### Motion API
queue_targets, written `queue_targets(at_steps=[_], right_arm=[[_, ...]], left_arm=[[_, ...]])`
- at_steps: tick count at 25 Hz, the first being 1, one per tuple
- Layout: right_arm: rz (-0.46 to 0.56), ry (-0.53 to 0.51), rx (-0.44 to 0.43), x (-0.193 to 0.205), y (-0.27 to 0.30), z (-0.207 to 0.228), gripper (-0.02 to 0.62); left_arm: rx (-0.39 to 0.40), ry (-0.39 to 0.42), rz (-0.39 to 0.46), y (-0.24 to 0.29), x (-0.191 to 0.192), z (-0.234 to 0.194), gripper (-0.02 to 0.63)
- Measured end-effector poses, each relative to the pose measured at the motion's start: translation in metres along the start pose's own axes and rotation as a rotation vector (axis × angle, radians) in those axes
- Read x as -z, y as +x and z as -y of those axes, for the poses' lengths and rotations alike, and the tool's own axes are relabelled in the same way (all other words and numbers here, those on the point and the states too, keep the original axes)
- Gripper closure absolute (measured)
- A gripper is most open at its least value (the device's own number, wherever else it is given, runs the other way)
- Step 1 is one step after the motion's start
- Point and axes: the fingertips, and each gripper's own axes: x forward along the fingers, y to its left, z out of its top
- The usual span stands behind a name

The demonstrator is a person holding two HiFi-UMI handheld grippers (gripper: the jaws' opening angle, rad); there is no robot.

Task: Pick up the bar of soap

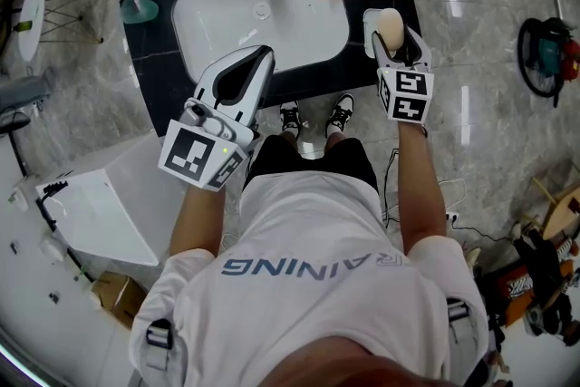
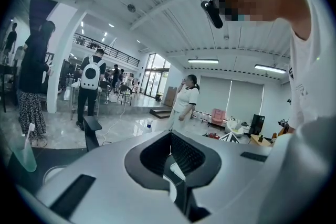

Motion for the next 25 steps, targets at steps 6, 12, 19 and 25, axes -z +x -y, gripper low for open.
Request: queue_targets(at_steps=[6,12,19,25], right_arm=[[0.164,0.028,-0.040,-0.062,-0.051,-0.008,0.330],[0.343,0.051,-0.058,-0.119,-0.106,-0.015,0.330],[0.548,-0.001,-0.076,-0.180,-0.183,-0.028,0.330],[0.681,-0.037,-0.091,-0.217,-0.246,-0.043,0.330]], left_arm=[[0.011,0.028,0.038,-0.005,-0.023,0.009,0.598],[0.027,0.063,0.083,-0.012,-0.051,0.014,0.598],[0.056,0.107,0.149,-0.024,-0.084,0.026,0.598],[0.072,0.130,0.194,-0.038,-0.106,0.034,0.597]])
